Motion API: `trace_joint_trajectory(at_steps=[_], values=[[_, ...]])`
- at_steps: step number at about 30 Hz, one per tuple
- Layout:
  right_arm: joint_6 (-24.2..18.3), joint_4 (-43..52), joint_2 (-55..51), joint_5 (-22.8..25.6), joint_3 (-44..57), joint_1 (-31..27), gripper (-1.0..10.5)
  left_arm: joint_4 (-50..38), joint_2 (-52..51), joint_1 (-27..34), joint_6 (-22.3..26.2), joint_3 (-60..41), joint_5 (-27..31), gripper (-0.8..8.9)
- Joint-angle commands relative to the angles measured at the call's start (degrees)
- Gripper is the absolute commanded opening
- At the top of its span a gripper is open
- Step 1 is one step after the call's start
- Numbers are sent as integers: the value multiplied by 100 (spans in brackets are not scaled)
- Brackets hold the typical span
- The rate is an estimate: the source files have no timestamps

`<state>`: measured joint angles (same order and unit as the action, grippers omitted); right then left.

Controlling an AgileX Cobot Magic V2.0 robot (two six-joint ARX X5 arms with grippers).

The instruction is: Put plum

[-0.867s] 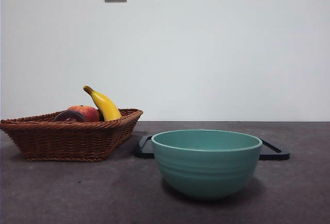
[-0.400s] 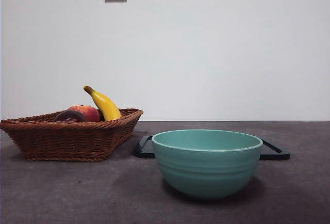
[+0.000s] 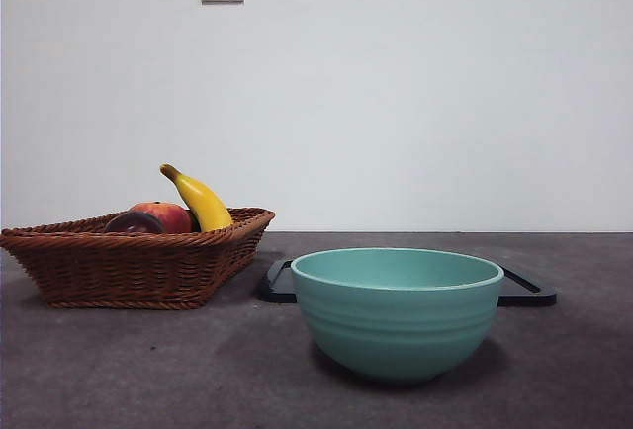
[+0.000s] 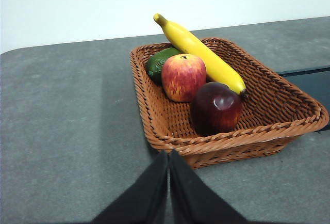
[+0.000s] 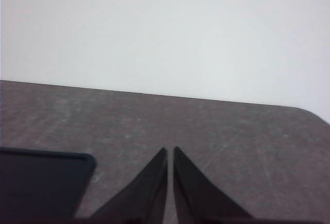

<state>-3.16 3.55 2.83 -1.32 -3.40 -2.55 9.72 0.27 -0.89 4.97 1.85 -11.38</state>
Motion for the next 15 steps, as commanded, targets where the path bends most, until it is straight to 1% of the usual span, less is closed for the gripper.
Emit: trace_joint_trajectory(at_steps=[1,3,9,15], values=[[114,125,-94,24,160,81,12,52,-9,-4,-52,-120,9,7],[146,111,-146,-7,264,131,12,52,-9,-4,-52,-118,9,7],[155,-374,-199,-22,280,201,12,55,-9,-4,-52,-118,9,7],[254,-1342,-262,-35,280,203,12,55,-9,-4,-52,-118,9,7]])
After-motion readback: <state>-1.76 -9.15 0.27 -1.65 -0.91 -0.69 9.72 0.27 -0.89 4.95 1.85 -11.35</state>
